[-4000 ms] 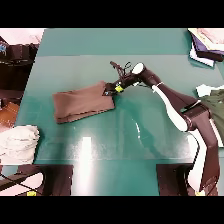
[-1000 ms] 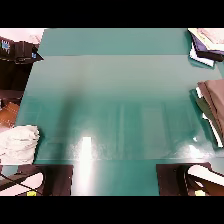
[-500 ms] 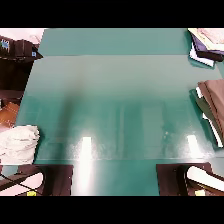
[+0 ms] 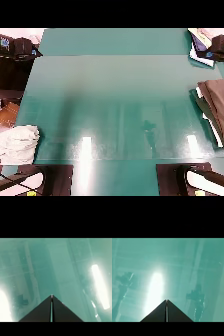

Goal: Fold the shirts.

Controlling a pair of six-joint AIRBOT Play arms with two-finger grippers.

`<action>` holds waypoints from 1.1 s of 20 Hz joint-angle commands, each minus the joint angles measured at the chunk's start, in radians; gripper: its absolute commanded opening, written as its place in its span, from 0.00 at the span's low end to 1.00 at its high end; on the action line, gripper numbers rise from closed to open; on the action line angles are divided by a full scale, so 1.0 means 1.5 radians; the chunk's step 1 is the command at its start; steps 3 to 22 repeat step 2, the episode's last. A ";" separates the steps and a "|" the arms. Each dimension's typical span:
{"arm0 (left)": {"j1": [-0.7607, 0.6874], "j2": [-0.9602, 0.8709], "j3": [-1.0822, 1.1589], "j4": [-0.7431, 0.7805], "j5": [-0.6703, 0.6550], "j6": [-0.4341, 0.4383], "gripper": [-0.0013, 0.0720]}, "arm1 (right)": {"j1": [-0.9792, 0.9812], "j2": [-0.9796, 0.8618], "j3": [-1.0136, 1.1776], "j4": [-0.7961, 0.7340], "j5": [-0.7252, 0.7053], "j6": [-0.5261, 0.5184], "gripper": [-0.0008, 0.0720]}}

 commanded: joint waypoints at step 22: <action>0.000 0.000 0.001 0.000 0.001 0.000 0.06 | 0.041 -0.001 0.002 0.002 -0.014 -0.008 0.04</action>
